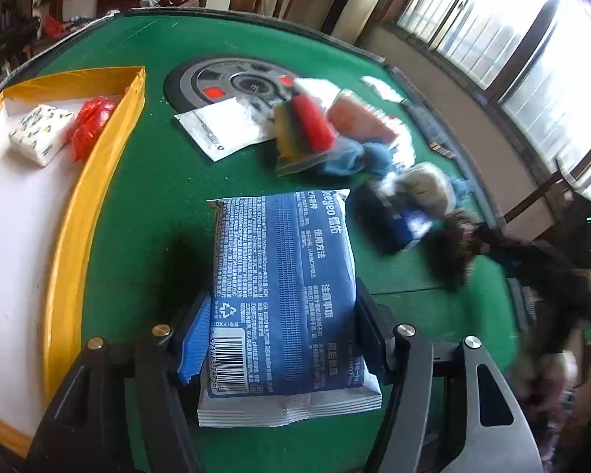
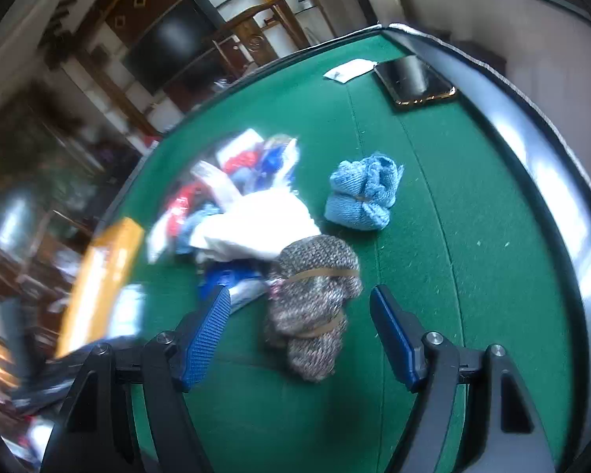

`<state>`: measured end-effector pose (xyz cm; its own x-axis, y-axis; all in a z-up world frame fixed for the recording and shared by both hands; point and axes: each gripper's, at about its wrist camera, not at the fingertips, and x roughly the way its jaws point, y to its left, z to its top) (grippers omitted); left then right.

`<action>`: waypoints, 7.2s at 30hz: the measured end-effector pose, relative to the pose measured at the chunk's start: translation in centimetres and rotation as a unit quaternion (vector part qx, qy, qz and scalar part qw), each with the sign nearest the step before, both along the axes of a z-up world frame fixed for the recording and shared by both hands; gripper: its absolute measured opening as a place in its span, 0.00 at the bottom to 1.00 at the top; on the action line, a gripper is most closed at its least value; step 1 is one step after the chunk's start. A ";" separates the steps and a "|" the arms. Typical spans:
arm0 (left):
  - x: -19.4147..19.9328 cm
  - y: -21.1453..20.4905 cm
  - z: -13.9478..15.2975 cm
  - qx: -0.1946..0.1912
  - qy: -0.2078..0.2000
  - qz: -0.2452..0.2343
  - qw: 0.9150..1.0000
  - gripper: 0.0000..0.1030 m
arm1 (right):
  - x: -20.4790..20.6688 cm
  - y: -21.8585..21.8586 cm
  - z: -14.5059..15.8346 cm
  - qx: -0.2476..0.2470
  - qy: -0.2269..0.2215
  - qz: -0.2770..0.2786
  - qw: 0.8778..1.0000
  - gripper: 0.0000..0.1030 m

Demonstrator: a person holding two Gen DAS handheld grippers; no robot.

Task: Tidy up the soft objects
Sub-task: 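Place wipe pack in box with left gripper while right gripper places knitted ball, then grasp sponge bag with left gripper while right gripper grasps pink soap box, then drop the sponge bag and pink soap box into the yellow box with both grippers, then grasp blue knitted cloth with left gripper while right gripper grasps light-blue knitted cloth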

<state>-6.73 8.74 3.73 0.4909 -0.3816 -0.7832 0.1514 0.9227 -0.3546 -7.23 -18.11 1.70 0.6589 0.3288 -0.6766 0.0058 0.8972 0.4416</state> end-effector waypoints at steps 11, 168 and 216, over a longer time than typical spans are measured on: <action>-1.6 12.1 4.2 -0.018 -0.034 0.095 0.995 0.61 | -3.2 2.3 4.5 -0.003 -0.043 0.029 0.999 0.26; -2.7 29.5 4.8 -0.075 -0.082 0.249 0.962 0.60 | 4.3 36.4 0.3 0.129 0.080 0.402 0.903 0.18; -5.7 10.9 4.3 -0.028 -0.084 0.101 0.991 0.71 | 8.4 12.0 1.8 -0.038 0.003 0.129 0.991 0.93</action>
